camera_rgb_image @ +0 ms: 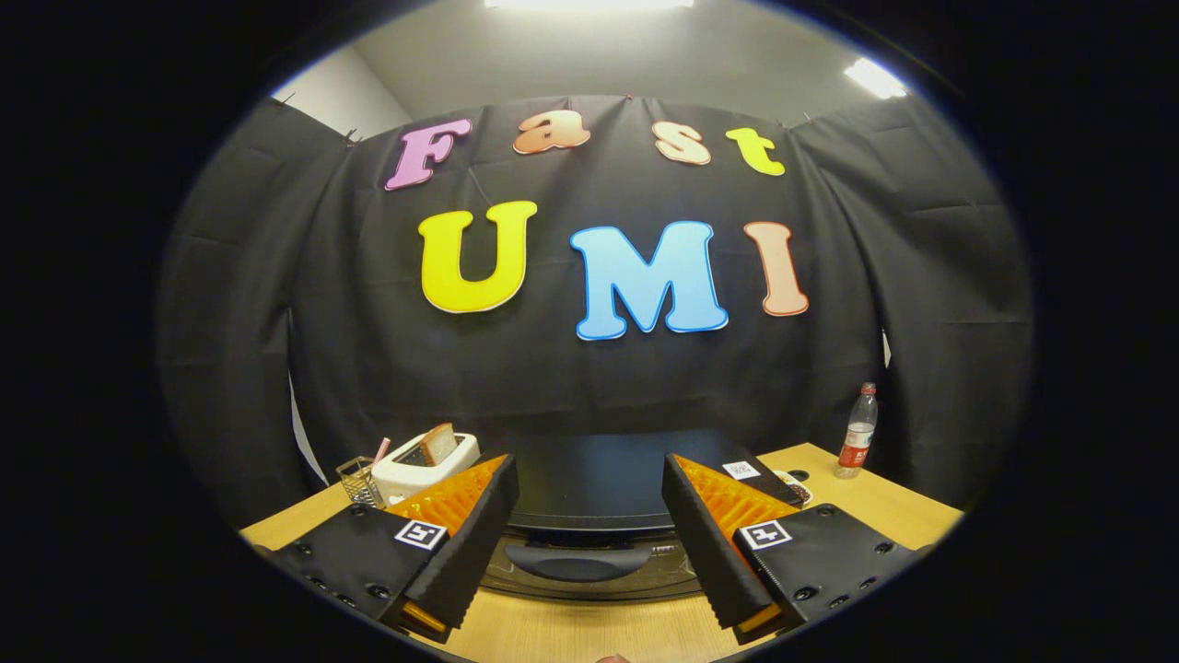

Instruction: Open the toaster oven, put the food inside, and close the toaster oven door.

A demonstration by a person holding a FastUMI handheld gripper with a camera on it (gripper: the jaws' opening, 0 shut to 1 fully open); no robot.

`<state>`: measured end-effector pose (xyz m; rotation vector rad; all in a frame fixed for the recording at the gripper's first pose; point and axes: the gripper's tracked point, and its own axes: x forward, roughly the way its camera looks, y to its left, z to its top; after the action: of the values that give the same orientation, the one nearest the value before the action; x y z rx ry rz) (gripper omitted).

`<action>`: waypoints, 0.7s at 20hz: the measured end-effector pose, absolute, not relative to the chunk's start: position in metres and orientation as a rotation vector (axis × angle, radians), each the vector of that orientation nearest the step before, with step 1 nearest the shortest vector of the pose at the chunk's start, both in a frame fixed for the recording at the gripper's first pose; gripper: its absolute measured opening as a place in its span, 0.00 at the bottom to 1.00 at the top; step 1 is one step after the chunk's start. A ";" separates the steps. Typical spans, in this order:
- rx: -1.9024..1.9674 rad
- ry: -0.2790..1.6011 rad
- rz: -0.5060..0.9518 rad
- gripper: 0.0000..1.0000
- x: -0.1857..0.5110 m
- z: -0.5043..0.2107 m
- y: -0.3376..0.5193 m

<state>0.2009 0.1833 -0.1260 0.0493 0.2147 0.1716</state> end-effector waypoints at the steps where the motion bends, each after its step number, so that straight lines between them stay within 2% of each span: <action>1: 0.048 0.230 0.173 0.99 0.203 -0.133 0.186; 12: -0.012 0.387 0.131 1.00 0.215 -0.207 0.189; 14: -0.008 0.370 0.124 1.00 0.214 -0.205 0.188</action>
<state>0.2135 0.1884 -0.2048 -0.0079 0.3700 0.1243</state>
